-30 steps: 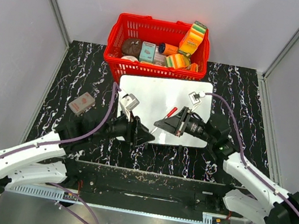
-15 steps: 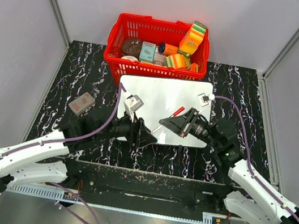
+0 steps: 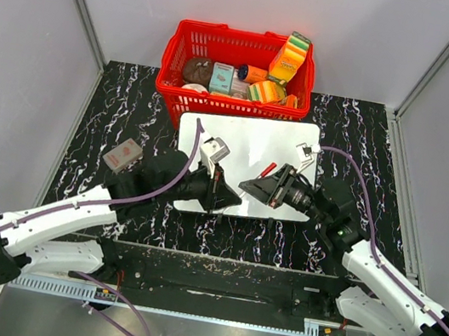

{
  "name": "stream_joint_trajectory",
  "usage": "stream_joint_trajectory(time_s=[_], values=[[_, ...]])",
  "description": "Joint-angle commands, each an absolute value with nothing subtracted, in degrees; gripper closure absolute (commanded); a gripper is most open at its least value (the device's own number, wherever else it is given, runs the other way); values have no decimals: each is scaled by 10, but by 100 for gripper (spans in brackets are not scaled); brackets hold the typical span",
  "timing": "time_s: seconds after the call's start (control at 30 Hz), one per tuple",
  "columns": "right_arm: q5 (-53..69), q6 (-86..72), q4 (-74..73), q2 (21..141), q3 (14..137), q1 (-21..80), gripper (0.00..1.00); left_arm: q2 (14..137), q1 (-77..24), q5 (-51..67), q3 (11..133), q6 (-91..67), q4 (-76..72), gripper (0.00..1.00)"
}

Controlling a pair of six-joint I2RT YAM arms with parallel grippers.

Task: Write a sentence on the whiteboard
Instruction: Pick up the whiteboard marker at the center of the board.

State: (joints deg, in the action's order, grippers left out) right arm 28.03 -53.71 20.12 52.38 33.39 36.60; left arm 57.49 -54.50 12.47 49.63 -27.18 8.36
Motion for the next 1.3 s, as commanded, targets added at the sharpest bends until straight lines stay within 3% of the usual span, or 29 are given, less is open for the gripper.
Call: stream_joint_trajectory(time_s=[0.0, 0.1, 0.3, 0.57, 0.77, 0.8, 0.87, 1.13, 1.27], values=[[279, -512, 206, 500, 336, 371, 34, 571, -547, 137, 525, -258, 83, 100], [284, -499, 191, 485, 337, 371, 11, 557, -547, 148, 526, -244, 100, 100], [351, -469, 171, 489, 359, 371, 8, 537, -547, 181, 535, -210, 141, 100], [418, -479, 191, 505, 358, 371, 38, 537, -547, 227, 540, -198, 143, 100], [428, -497, 223, 509, 351, 371, 51, 548, -548, 238, 541, -200, 144, 100], [426, -497, 223, 510, 350, 371, 60, 548, -548, 239, 541, -198, 144, 100], [429, -502, 230, 512, 345, 371, 68, 548, -547, 231, 541, -198, 148, 100], [458, -498, 236, 525, 339, 370, 71, 543, -547, 214, 540, -195, 154, 100], [459, -494, 234, 526, 339, 371, 90, 548, -547, 214, 540, -196, 154, 100]])
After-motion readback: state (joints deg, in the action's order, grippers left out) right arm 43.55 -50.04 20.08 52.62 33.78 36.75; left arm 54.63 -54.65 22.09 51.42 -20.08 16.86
